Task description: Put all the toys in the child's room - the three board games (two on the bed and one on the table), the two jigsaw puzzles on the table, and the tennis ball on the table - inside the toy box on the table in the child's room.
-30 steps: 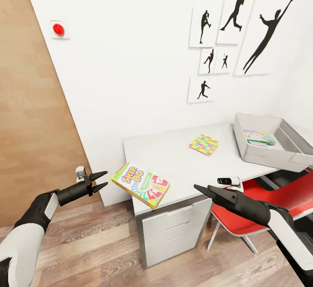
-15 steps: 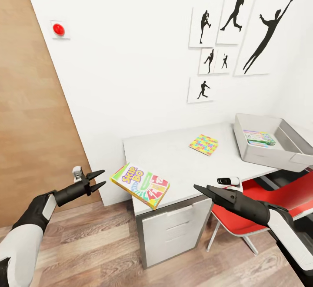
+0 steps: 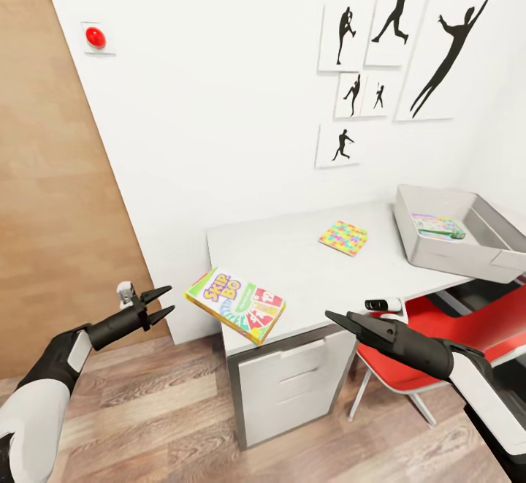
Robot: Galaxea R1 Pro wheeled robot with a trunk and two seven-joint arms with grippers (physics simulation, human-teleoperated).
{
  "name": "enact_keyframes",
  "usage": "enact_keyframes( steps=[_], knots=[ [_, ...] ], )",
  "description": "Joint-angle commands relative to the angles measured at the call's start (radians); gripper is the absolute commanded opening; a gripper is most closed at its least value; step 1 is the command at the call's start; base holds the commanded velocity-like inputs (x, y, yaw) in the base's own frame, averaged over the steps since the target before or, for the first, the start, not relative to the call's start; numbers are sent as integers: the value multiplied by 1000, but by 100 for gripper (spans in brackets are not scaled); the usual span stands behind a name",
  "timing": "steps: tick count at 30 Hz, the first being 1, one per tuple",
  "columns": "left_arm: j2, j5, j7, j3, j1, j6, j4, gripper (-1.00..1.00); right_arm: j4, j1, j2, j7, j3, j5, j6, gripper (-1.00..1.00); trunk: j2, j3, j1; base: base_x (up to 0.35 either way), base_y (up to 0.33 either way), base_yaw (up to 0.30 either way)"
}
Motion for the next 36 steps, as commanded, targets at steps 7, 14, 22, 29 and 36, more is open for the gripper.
enact_keyframes(
  steps=[7, 14, 22, 29, 36],
  knots=[
    [-1, 0, -2, 8, -1, 8, 1, 100, 0, -1, 0, -1, 2, -7, 5, 100, -8, -4, 4, 0, 0, 0],
    [0, 0, -2, 9, -1, 8, 1, 100, 0, -1, 0, -1, 2, -7, 4, 100, -50, -23, 27, 0, 0, 0],
    [0, 0, -2, 10, 0, 8, 1, 100, 0, -1, 0, -1, 2, -6, 4, 100, -57, -26, 31, 0, 0, 0],
    [0, 0, -2, 10, -1, 8, 1, 100, 0, -1, 16, -1, 1, -4, 4, 100, -57, -23, 31, 0, 0, -58],
    [1, 0, -2, 10, 0, 8, 1, 100, 0, -1, 25, -28, 0, -5, 4, 100, -57, -17, 31, 0, 0, -147]
  ],
)
